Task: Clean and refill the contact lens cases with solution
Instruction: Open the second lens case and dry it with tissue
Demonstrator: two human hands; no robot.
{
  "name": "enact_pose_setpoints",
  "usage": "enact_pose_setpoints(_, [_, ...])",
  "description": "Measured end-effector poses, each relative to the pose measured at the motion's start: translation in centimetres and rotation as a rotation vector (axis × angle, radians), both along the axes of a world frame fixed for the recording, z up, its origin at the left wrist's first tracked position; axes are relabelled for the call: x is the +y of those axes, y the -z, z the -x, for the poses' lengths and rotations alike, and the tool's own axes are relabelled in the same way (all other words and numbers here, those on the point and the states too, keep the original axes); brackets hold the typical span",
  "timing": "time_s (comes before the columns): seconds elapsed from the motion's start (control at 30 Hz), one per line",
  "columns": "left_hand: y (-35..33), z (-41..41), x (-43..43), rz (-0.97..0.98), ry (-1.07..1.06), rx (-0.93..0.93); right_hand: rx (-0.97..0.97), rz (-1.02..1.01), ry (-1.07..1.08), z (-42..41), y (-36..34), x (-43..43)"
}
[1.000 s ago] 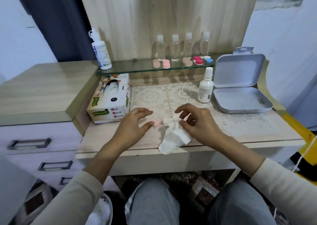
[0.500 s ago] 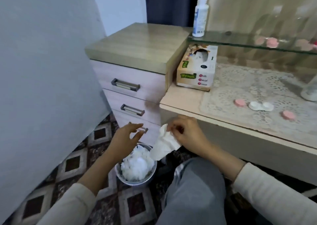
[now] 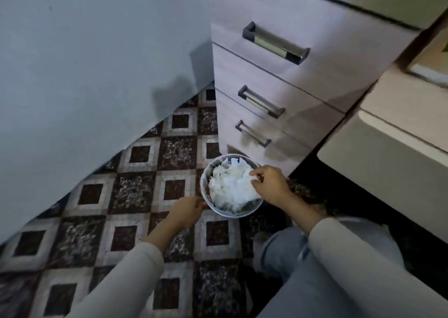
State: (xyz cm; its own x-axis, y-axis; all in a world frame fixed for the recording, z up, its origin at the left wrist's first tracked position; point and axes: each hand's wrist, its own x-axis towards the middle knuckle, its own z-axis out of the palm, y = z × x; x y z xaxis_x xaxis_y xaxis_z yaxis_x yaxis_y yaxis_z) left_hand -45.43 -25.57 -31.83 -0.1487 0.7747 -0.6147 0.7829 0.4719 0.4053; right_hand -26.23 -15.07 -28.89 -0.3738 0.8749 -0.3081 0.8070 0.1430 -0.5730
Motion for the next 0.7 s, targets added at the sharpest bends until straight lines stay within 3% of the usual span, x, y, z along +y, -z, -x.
enact_pose_setpoints(0.33, [4.5, 1.3, 1.0, 0.037, -0.008, -0.032, 0.126, 0.26, 0.21, 3.1, 6.0, 2.1])
enact_pose_setpoints(0.7, [4.3, 1.1, 1.6, 0.037, -0.059, -0.056, 0.084, 0.236, 0.132, 2.8, 5.4, 2.6])
